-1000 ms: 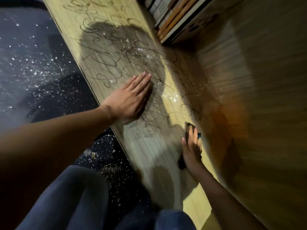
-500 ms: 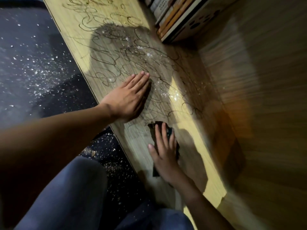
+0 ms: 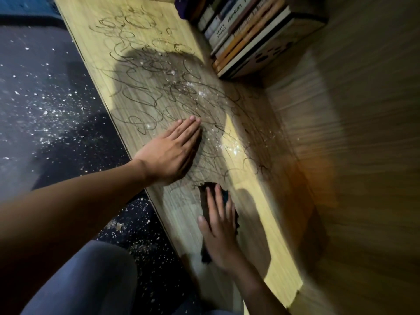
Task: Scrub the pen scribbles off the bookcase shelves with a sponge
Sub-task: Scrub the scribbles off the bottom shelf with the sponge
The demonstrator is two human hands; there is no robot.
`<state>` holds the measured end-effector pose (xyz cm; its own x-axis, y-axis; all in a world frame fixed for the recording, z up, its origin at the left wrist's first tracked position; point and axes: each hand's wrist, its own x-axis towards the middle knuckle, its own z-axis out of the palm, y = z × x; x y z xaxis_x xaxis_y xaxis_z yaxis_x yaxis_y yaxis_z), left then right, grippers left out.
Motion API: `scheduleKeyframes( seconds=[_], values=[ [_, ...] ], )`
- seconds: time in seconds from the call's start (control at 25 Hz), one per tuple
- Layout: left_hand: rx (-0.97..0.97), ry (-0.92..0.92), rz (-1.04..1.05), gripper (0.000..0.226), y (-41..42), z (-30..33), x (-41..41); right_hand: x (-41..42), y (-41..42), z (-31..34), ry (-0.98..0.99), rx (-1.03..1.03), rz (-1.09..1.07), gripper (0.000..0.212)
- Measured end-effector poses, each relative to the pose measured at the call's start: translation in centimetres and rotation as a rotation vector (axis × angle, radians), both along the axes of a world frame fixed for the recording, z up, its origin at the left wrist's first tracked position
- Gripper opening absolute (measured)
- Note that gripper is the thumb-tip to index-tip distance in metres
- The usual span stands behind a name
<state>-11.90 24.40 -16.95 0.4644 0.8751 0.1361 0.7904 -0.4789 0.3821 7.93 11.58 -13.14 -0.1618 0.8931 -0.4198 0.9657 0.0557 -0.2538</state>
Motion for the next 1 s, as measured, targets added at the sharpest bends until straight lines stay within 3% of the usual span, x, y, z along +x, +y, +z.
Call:
scheduleKeyframes(
  seconds=[0.12, 0.48, 0.56, 0.68, 0.76, 0.84, 0.96, 1.0],
  values=[
    [-0.037, -0.015, -0.019, 0.069, 0.0, 0.4, -0.1, 1.5, 1.2, 0.0, -0.030, -0.034, -0.052, 0.061],
    [-0.057, -0.034, -0.022, 0.066, -0.1, 0.5, -0.2, 1.5, 6.3, -0.9, 0.006, 0.128, -0.333, 0.076],
    [-0.040, -0.023, -0.021, 0.067, 0.0, 0.1, -0.1, -1.4, 4.9, -0.8, -0.006, 0.156, -0.277, 0.067],
    [-0.002, 0.032, -0.022, 0.071, -0.1, -0.3, -0.5, -6.1, -1.6, 0.0, 0.018, 0.115, -0.020, 0.061],
    [0.038, 0.044, 0.044, 0.073, -0.5, -0.4, -1.0, -4.6, -4.7, 0.0, 0.076, 0.107, 0.027, 0.057],
    [0.042, 0.039, 0.077, 0.073, -0.7, -0.2, -1.0, 0.0, -3.5, -0.5, 0.041, 0.177, -0.121, 0.052],
    [0.020, 0.056, 0.062, 0.071, -0.4, -0.2, -0.4, 4.6, 1.5, -1.1, -0.032, 0.174, -0.580, 0.046],
    [0.022, 0.052, 0.054, 0.070, -0.2, -0.3, -0.2, 4.1, 2.4, -1.5, -0.042, 0.182, -0.630, 0.047]
  ],
)
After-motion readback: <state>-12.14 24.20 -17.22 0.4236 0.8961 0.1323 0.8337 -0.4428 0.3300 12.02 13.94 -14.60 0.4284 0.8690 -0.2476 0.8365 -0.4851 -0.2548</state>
